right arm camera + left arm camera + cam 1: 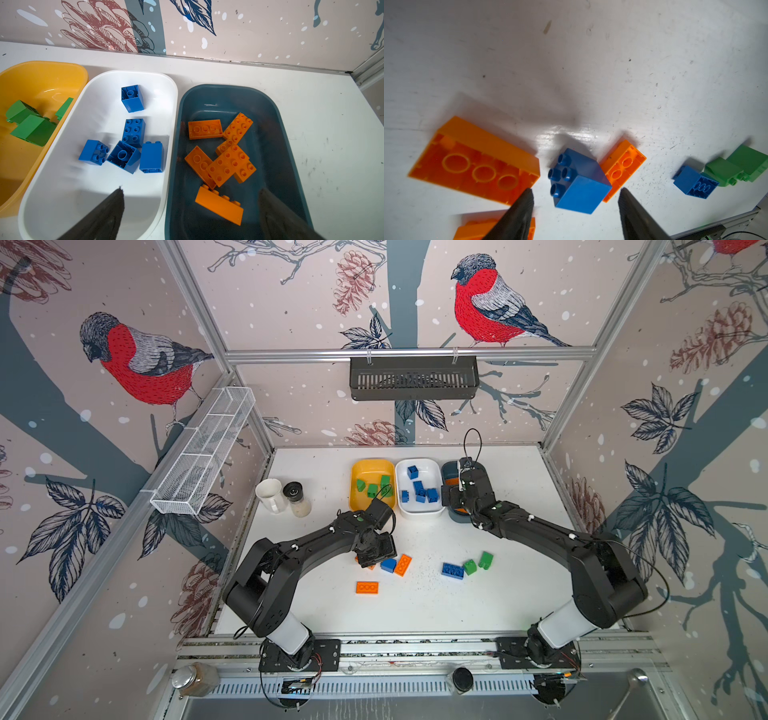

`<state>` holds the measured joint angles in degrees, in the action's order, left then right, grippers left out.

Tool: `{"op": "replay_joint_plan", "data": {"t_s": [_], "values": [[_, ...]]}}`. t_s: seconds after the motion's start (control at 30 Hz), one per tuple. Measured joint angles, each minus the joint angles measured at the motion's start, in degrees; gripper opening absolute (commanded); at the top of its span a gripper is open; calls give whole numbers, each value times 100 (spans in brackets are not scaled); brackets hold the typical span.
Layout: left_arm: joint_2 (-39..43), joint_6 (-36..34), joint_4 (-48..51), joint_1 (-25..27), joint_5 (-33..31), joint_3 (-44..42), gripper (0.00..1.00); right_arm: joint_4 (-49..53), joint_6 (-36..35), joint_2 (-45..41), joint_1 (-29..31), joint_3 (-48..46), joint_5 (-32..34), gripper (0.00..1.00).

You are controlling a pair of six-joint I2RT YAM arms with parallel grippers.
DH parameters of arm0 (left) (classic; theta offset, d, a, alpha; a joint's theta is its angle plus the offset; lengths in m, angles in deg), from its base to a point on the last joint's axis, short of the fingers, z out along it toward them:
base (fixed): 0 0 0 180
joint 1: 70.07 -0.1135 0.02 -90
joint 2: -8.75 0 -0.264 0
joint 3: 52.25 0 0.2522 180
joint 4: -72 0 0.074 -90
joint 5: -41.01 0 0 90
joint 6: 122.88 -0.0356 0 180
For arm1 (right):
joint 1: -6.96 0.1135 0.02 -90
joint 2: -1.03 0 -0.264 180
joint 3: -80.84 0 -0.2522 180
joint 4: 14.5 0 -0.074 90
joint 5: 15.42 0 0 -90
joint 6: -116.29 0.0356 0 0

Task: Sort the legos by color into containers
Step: 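Lower the left gripper onto a blue brick on the table and grasp it, then drop the blue brick into the white tray while the right gripper moves toward orange bricks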

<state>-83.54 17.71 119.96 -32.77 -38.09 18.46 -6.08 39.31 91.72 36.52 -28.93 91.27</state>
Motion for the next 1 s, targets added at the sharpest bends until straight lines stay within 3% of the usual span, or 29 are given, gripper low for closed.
{"op": "replay_joint_plan", "data": {"t_s": [0.2, 0.37, 0.47, 0.63, 1.0], "values": [[-625, -310, 348, 439, -247, 697, 61, -144, -103, -35, 0, -68, 11, 99], [-942, -595, 629, 664, -535, 901, 63, -170, -105, -35, 0, -96, 24, 100], [-1064, -723, 715, 754, -651, 957, 54, -179, -109, -35, 0, -98, 39, 99], [-1143, -857, 754, 785, -782, 1005, 45, -177, -107, -31, 0, -98, 52, 99], [-1174, -1060, 654, 785, -977, 1281, 41, -160, -236, -214, 116, -280, -11, 100]]}}
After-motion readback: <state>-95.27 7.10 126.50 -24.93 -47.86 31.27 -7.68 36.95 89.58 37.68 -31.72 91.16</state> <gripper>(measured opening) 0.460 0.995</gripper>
